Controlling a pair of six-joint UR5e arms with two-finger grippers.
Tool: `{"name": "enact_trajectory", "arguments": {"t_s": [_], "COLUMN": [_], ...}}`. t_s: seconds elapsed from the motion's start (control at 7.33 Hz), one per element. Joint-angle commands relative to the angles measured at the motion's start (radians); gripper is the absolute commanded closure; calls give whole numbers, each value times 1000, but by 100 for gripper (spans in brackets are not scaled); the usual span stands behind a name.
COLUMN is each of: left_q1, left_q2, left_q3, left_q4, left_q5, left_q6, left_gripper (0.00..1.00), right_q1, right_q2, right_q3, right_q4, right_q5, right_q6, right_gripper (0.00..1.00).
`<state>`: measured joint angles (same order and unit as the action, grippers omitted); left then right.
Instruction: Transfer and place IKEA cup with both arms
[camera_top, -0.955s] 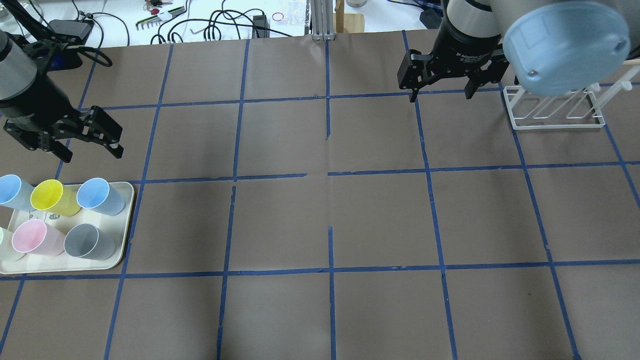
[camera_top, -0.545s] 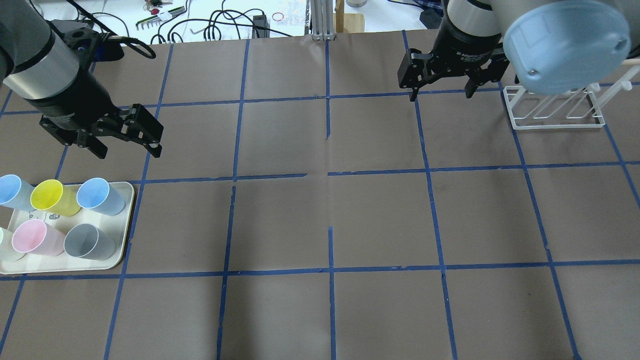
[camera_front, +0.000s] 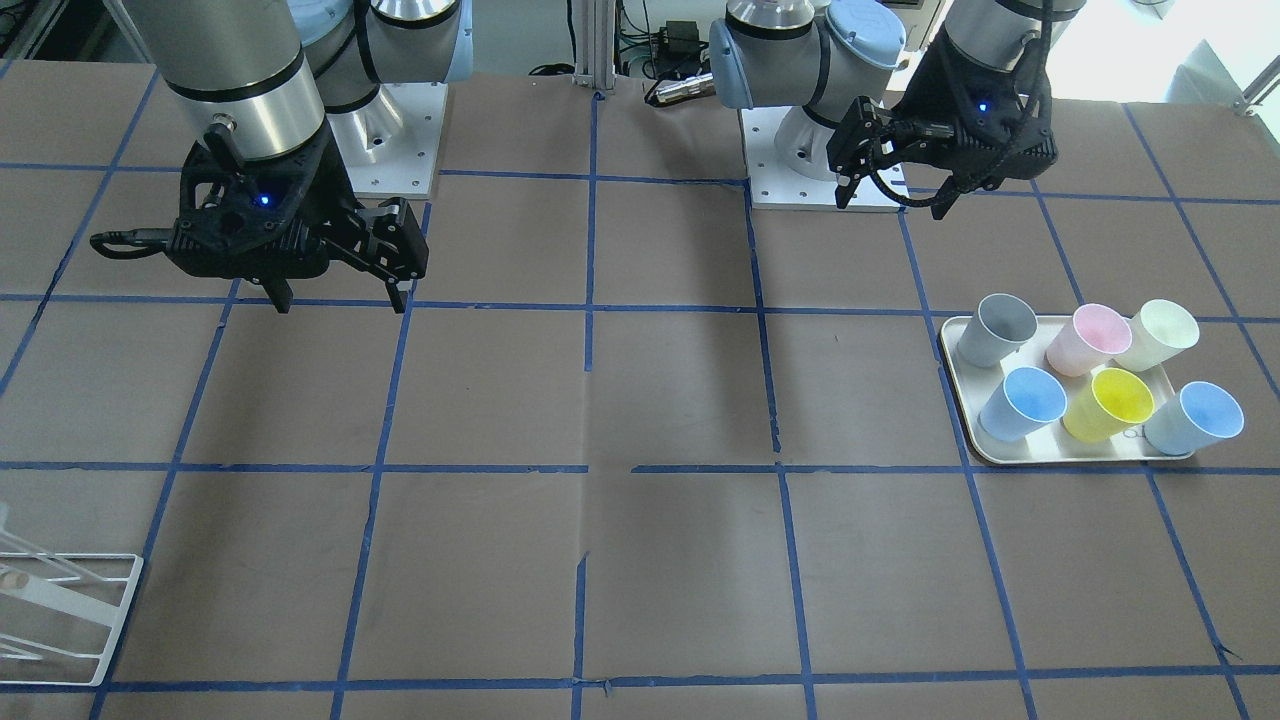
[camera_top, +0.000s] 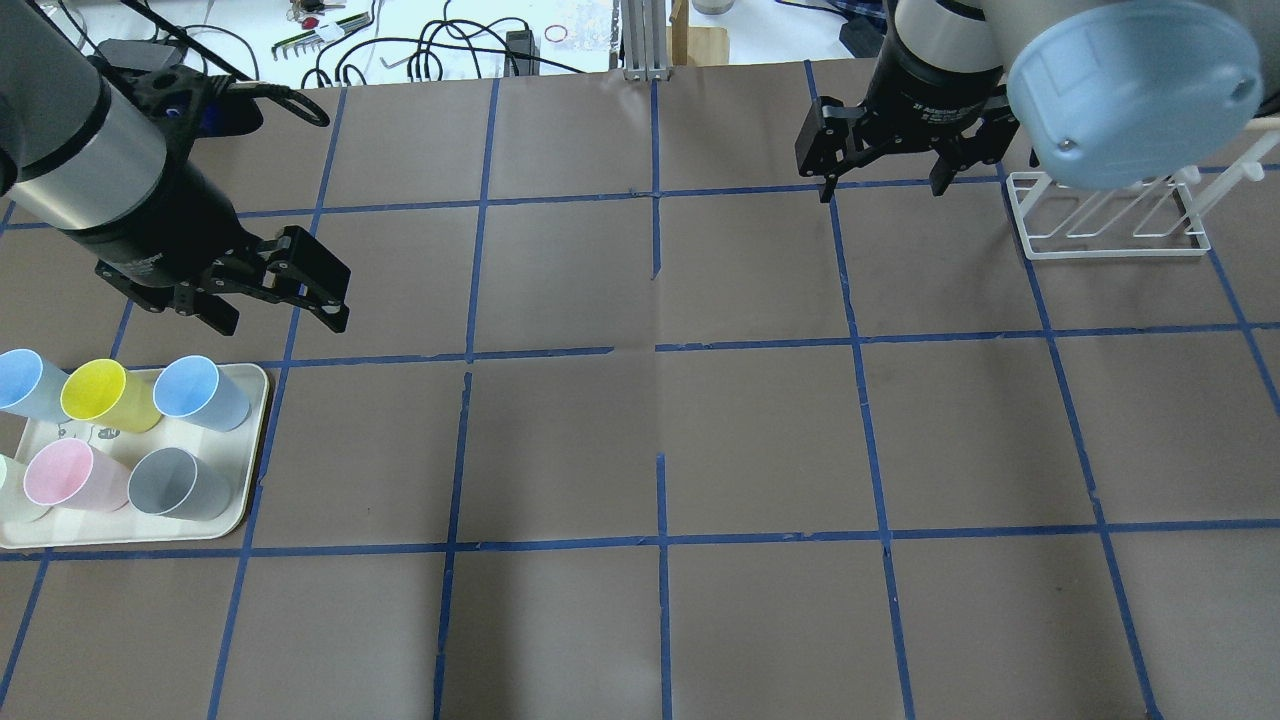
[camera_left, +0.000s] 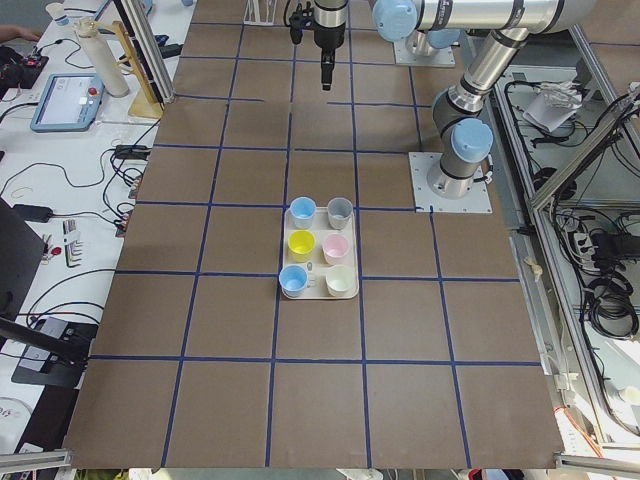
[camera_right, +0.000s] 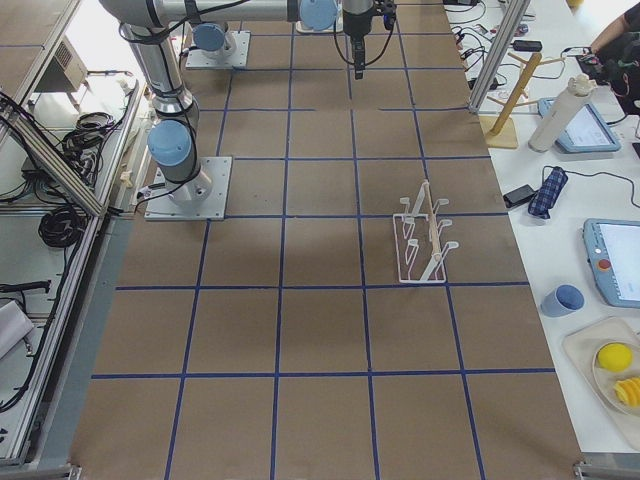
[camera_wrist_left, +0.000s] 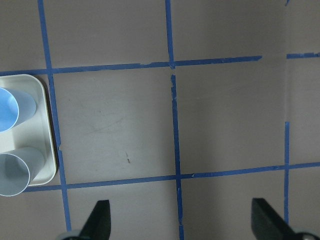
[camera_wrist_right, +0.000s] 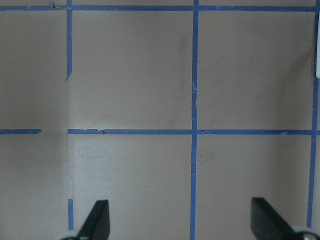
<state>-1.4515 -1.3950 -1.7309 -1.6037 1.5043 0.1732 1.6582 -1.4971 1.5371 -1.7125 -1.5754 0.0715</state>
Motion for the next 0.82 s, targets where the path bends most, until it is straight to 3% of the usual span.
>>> {"name": "enact_trajectory", "arguments": {"t_s": [0.0,0.68], "left_q1": [-7,-7], "left_q2": [-15,-13], "left_q3": [-12,-25], "left_q4": [13,19], "left_q5": [2,37], "left_q6": [0,0], "left_gripper": [0,0], "right_q1": [0,0], "right_q2": [1,1], "right_q3": [0,0], "right_q4": [-1,1], "right_q5": [0,0], "right_q6": [-1,-4], "right_gripper": [0,0]}}
